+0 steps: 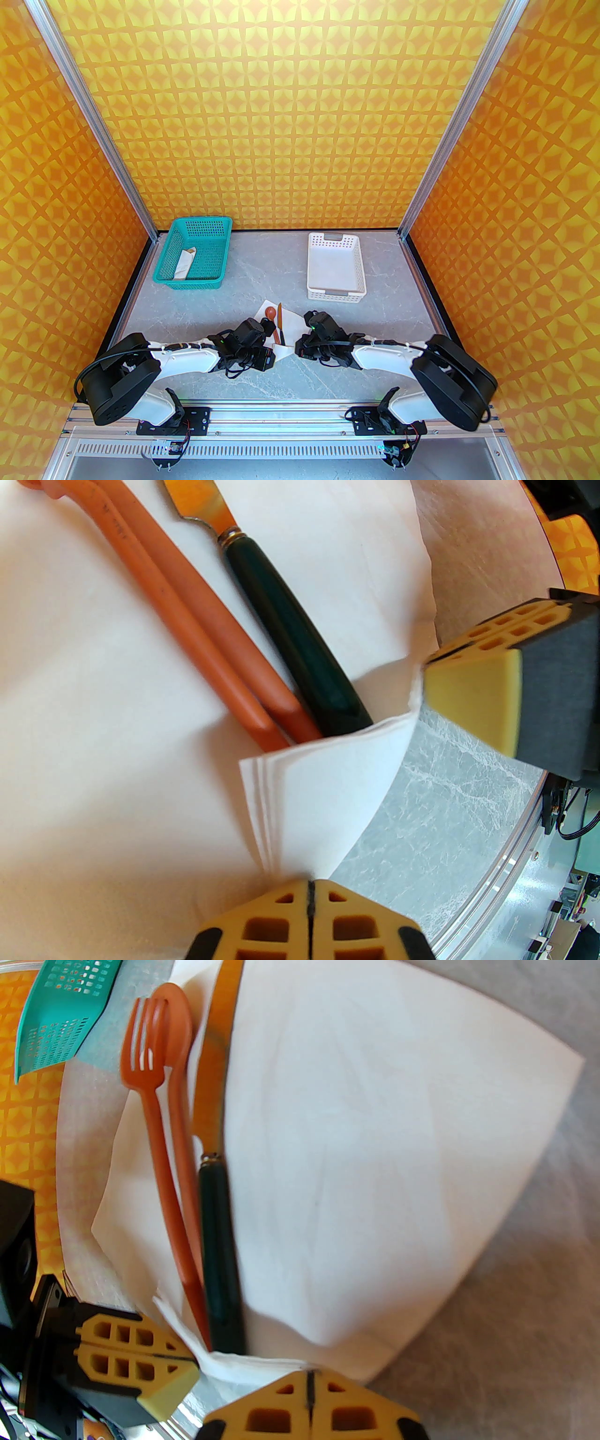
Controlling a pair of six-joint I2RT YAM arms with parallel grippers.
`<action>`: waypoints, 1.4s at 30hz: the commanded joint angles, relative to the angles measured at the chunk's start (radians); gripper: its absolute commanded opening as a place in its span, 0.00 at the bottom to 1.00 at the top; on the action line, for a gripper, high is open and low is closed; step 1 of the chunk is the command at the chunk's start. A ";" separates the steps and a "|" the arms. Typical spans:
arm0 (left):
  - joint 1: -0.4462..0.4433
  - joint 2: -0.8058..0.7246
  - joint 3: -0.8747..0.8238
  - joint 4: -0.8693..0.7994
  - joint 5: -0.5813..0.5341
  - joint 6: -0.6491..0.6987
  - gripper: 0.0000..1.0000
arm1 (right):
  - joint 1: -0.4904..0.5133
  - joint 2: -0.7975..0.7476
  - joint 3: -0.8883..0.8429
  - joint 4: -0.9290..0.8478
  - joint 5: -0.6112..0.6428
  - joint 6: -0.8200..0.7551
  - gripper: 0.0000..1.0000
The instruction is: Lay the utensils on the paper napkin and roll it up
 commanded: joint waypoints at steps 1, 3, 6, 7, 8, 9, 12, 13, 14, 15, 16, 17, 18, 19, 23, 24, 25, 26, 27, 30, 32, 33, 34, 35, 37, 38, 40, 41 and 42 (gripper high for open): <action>0.007 0.026 -0.015 -0.027 -0.030 0.014 0.05 | 0.004 -0.059 0.033 -0.055 0.021 -0.034 0.05; 0.007 0.025 -0.016 -0.027 -0.030 0.015 0.05 | 0.008 -0.084 0.034 -0.046 0.004 -0.036 0.05; 0.008 0.025 -0.014 -0.027 -0.030 0.015 0.06 | 0.030 -0.099 0.048 -0.044 -0.004 -0.045 0.05; 0.006 0.025 -0.014 -0.026 -0.030 0.014 0.06 | 0.039 -0.095 0.055 -0.043 -0.005 -0.047 0.05; 0.007 0.026 -0.014 -0.026 -0.030 0.015 0.06 | 0.049 -0.085 0.061 -0.038 -0.007 -0.048 0.05; 0.007 0.026 -0.013 -0.028 -0.030 0.015 0.06 | 0.059 -0.070 0.068 -0.030 -0.007 -0.047 0.05; 0.007 0.026 -0.012 -0.027 -0.031 0.015 0.06 | 0.079 -0.022 0.083 0.001 -0.008 -0.036 0.05; 0.007 0.026 -0.013 -0.028 -0.030 0.015 0.06 | 0.083 -0.007 0.089 0.006 -0.006 -0.034 0.05; 0.007 0.026 -0.013 -0.029 -0.030 0.017 0.06 | 0.085 0.007 0.094 0.008 -0.002 -0.033 0.05; 0.007 0.026 -0.010 -0.029 -0.030 0.017 0.06 | 0.085 0.020 0.099 0.007 0.002 -0.034 0.05; 0.007 0.024 -0.010 -0.029 -0.030 0.016 0.06 | 0.085 0.028 0.102 0.005 0.009 -0.036 0.05; 0.006 0.024 -0.010 -0.030 -0.030 0.017 0.06 | 0.085 0.039 0.102 0.001 0.016 -0.036 0.05; 0.006 0.024 -0.009 -0.031 -0.030 0.017 0.06 | 0.085 0.049 0.104 -0.001 0.021 -0.037 0.05; 0.007 0.024 -0.010 -0.031 -0.030 0.017 0.06 | 0.085 0.056 0.105 -0.007 0.026 -0.036 0.05; 0.007 0.025 -0.010 -0.031 -0.030 0.017 0.07 | 0.085 0.068 0.101 -0.020 0.047 -0.036 0.05; 0.007 0.026 -0.008 -0.030 -0.030 0.017 0.07 | 0.085 0.071 0.100 -0.022 0.051 -0.037 0.05; 0.006 0.026 -0.008 -0.032 -0.029 0.017 0.07 | 0.085 0.073 0.100 -0.025 0.051 -0.040 0.05; 0.007 0.025 -0.008 -0.032 -0.029 0.019 0.07 | 0.085 0.079 0.102 -0.029 0.053 -0.042 0.05; 0.006 0.026 -0.008 -0.031 -0.029 0.018 0.07 | 0.085 0.082 0.103 -0.036 0.055 -0.044 0.05; 0.007 0.020 -0.006 -0.030 -0.029 0.018 0.09 | 0.085 0.097 0.105 -0.042 0.060 -0.045 0.05; 0.008 0.010 -0.007 -0.028 -0.027 0.019 0.10 | 0.085 0.109 0.109 -0.042 0.058 -0.045 0.05; 0.007 0.005 -0.006 -0.028 -0.026 0.018 0.11 | 0.085 0.115 0.110 -0.044 0.058 -0.045 0.05; 0.007 -0.001 -0.005 -0.028 -0.025 0.018 0.11 | 0.085 0.118 0.115 -0.047 0.058 -0.046 0.05; 0.006 -0.010 -0.005 -0.030 -0.023 0.017 0.11 | 0.085 0.122 0.117 -0.053 0.059 -0.045 0.05; 0.007 -0.030 -0.001 -0.035 -0.020 0.014 0.12 | 0.085 0.126 0.123 -0.070 0.065 -0.044 0.05; 0.007 -0.045 -0.002 -0.037 -0.019 0.010 0.13 | 0.085 0.127 0.127 -0.082 0.071 -0.041 0.05; 0.010 -0.079 -0.006 -0.037 -0.018 -0.001 0.15 | 0.085 0.130 0.133 -0.112 0.082 -0.040 0.05; 0.015 -0.099 -0.009 -0.038 -0.018 -0.008 0.16 | 0.085 0.131 0.133 -0.121 0.087 -0.038 0.05; 0.019 -0.118 -0.015 -0.042 -0.018 -0.015 0.17 | 0.085 0.132 0.133 -0.129 0.090 -0.036 0.04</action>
